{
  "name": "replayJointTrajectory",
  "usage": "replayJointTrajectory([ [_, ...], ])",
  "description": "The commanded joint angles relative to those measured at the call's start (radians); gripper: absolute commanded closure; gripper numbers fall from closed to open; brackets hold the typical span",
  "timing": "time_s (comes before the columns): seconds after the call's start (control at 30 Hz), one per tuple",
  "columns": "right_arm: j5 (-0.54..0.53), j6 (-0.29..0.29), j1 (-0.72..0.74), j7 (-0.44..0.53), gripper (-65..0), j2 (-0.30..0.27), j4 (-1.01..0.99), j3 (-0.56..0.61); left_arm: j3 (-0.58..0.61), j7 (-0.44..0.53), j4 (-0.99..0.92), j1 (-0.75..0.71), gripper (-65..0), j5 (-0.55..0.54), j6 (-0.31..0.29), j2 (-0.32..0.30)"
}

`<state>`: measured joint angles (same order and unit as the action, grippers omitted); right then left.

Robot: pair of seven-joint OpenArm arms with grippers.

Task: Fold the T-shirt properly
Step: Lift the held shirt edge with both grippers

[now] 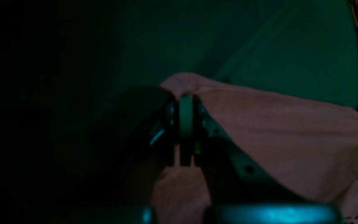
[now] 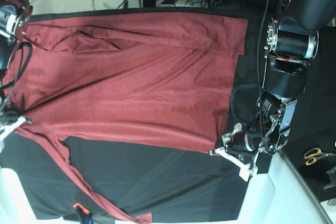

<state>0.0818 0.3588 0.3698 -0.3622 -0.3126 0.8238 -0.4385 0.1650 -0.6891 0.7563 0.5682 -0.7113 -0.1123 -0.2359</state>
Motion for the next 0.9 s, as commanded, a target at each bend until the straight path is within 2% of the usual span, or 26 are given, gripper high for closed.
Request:
replayJointTrajectory([
  [0.0, -0.006, -0.005, 0.031, 0.028, 0.0, -0.023, 0.019, 0.0, -0.005, 0.016, 0.025, 0.036, 0.0, -0.015, -0.005, -0.007],
  [0.87, -0.006, -0.004, 0.059, 0.032, 0.0, -0.023, 0.012, 0.002, -0.006, 0.016, 0.087, 0.042, 0.0, -0.015, -0.005, -0.023],
])
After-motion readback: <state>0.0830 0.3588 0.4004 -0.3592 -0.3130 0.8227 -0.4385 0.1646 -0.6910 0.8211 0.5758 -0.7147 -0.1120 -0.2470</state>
